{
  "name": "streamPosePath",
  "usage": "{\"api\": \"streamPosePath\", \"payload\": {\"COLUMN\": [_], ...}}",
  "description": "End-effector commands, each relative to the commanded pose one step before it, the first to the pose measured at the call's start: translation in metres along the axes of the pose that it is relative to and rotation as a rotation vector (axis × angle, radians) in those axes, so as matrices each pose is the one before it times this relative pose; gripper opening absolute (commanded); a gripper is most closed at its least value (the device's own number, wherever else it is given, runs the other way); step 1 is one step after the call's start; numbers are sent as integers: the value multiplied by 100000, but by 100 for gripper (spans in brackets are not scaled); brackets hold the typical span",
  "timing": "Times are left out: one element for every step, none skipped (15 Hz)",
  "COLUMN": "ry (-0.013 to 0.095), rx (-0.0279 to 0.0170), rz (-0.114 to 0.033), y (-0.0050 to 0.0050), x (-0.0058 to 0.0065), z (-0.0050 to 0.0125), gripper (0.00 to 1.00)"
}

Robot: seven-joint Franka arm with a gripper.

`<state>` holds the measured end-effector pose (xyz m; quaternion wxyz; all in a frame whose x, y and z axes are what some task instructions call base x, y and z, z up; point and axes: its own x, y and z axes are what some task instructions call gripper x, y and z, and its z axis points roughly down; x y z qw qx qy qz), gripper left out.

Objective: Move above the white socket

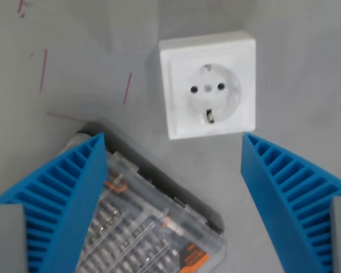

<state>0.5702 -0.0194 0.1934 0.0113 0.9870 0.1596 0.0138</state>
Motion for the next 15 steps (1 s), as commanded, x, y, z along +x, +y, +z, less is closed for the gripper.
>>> {"api": "streamPosePath", "payload": {"ry": [454, 90, -137, -62, -195, -106, -115, -91, -48, 63, 30, 3, 79, 18, 158], "rx": [-1648, 22, 107, 155, 172, 99, 129, 135, 92, 70, 62, 66, -4, 28, -23], "rz": [-9214, -406, -21, -311, -224, 218, -92, -3, 216, 237, -22, 24, 153, 110, 152], "y": [913, 189, 185, 177, 169, 161, 150, 137, 123, 108, 93, 79, 68, 57, 48], "x": [825, 146, 144, 140, 138, 136, 132, 123, 110, 94, 80, 63, 46, 27, 14], "z": [414, 157, 152, 147, 139, 128, 118, 110, 101, 90, 76, 65, 51, 38, 24], "gripper": [100, 100, 100, 100, 100, 100, 100, 100, 100, 100, 100, 100, 100, 100, 100]}}
